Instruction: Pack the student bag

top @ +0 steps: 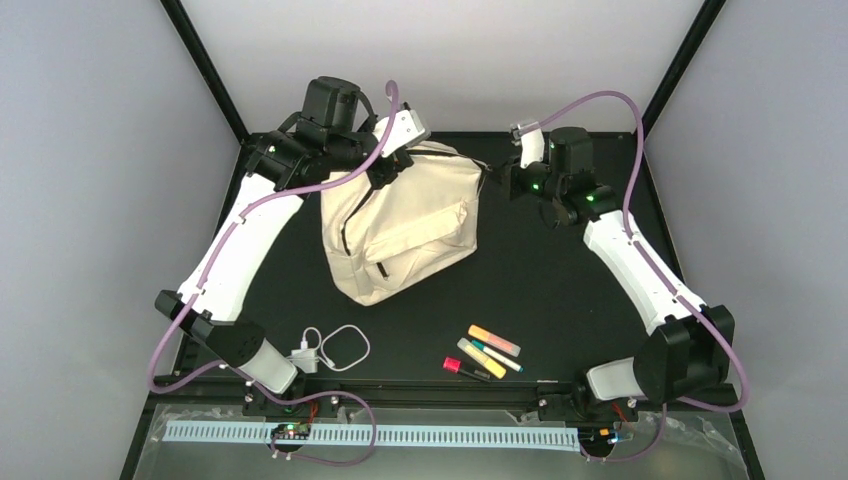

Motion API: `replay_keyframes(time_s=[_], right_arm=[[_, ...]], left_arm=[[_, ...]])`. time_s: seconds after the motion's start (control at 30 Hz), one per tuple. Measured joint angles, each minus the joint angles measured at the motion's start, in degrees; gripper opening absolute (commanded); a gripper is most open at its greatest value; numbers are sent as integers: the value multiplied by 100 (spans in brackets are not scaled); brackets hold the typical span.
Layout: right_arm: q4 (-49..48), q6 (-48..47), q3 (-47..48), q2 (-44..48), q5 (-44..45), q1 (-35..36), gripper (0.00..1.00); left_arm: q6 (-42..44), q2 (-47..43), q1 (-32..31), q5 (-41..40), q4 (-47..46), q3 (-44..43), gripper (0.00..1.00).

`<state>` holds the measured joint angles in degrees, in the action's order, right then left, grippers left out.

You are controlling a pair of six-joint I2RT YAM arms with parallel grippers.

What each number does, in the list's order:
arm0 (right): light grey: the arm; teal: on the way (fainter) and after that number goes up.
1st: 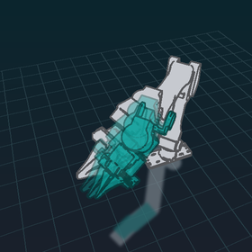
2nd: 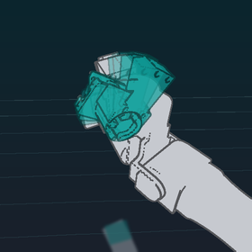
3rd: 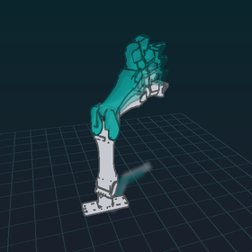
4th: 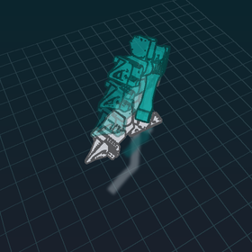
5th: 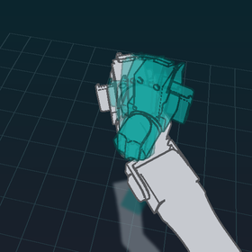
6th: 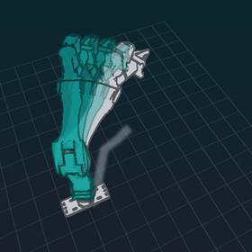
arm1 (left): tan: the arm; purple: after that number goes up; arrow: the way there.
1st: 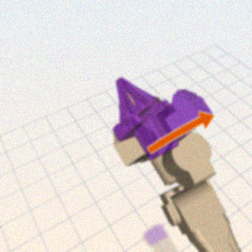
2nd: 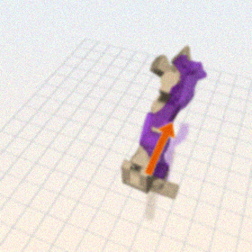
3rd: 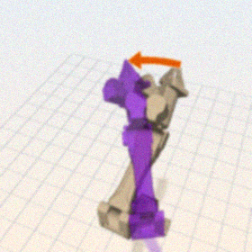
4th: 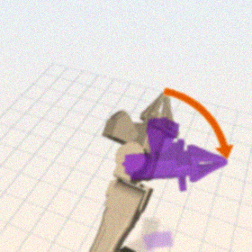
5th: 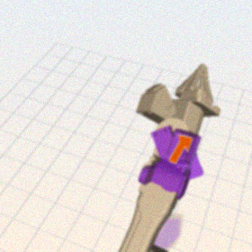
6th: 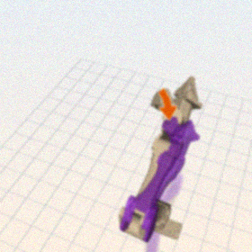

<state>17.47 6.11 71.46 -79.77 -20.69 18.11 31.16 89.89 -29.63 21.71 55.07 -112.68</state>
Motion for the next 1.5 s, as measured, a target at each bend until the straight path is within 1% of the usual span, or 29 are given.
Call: replay_keyframes(time_s=[0.13,0.3,0.43,0.6,0.83,0.87,0.9,0.97,1.0,1.03,1.13,1.23,1.3,1.33,1.4,1.5], right_arm=[[-326,33,-221,15,-393,-28,1],[-1246,413,-1458,173,-1051,-22,1],[-1786,732,-1939,184,-1285,214,1],[-1891,931,-1882,-149,-1167,529,1],[-2197,975,-1397,-975,-960,634,1],[-2212,966,-1349,-1034,-960,634,3],[-2197,951,-1303,-1056,-949,636,13],[-1998,894,-1294,-960,-811,636,43],[-1836,903,-1303,-896,-721,623,54],[-1633,868,-1309,-811,-629,605,61],[-1357,804,-1384,-306,-525,564,71],[-1508,896,-1670,667,-431,627,72],[-1727,940,-1930,1386,-256,885,75],[-1810,960,-2009,1591,-229,1040,77],[-2031,1117,-2149,1805,-201,1379,87],[-2243,1779,-2236,1491,-186,1552,88]], left_arm=[[-197,-74,153,190,55,0,2],[-726,-103,531,402,98,-76,2],[-1036,-87,664,688,186,-76,2],[-1397,-87,776,975,107,-116,2],[-1902,76,782,1110,271,-533,2],[-1954,76,782,1110,278,-533,2],[-2017,76,782,1108,278,-531,2],[-2116,50,789,1099,188,-466,2],[-2164,4,804,1086,94,-411,2],[-2214,-57,822,1067,-4,-339,1],[-2435,-223,857,964,-291,-142,2],[-2712,-256,861,855,-588,-11,2],[-2844,-238,874,815,-710,92,2],[-2898,-227,883,813,-776,166,2],[-2981,-208,885,828,-907,319,2],[-3047,-212,903,857,-1196,682,2]])
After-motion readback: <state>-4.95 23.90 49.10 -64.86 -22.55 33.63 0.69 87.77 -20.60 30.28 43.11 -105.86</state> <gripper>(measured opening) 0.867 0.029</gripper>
